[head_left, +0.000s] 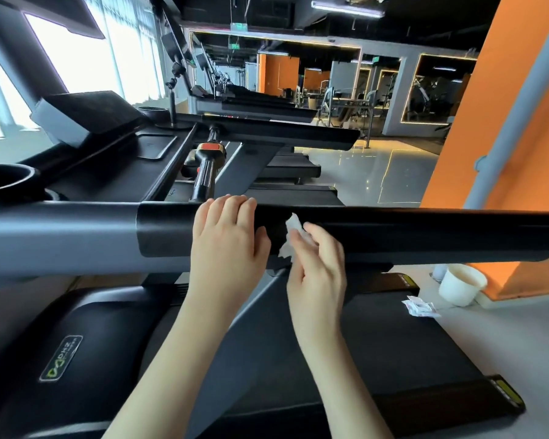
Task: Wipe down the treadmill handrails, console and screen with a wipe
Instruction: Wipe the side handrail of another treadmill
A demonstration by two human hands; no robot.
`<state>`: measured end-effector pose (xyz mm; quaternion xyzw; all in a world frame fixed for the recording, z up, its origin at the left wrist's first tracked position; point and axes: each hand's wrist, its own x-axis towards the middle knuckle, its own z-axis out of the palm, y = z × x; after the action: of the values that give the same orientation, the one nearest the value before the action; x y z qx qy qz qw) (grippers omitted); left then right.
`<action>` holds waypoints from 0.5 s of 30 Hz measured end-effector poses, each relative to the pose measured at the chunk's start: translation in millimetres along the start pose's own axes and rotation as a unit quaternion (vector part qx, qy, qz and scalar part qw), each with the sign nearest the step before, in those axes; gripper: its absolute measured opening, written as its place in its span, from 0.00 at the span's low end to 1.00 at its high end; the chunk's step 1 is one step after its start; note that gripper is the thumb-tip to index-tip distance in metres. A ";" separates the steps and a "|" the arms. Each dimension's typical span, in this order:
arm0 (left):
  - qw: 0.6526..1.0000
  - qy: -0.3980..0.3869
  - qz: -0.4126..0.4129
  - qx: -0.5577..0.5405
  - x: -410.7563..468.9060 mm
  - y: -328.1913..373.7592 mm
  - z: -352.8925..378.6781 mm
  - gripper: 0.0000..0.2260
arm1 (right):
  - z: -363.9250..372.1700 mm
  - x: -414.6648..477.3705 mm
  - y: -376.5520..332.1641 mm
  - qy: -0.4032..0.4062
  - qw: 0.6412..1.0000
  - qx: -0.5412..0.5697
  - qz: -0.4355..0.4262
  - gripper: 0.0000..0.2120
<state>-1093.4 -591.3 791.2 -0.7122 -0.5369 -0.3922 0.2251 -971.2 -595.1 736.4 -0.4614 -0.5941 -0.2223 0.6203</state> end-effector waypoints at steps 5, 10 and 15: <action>1.000 0.002 0.007 -0.005 -0.9 -2.5 0.6 0.19 | -7.9 9.5 27.2 0.072 0.993 -0.036 0.085 0.12; 1.000 0.018 0.011 -0.002 -2.1 -2.1 3.6 0.19 | 5.3 -21.7 5.3 0.036 0.996 -0.040 0.074 0.07; 0.999 0.020 0.029 0.000 -2.5 -5.6 5.1 0.19 | 0.8 -3.0 24.3 0.117 0.985 -0.037 0.125 0.06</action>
<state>-1097.3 -587.2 785.7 -0.7200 -0.5111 -0.3995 0.2467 -952.2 -583.7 726.0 -0.5253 -0.4466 -0.2168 0.6910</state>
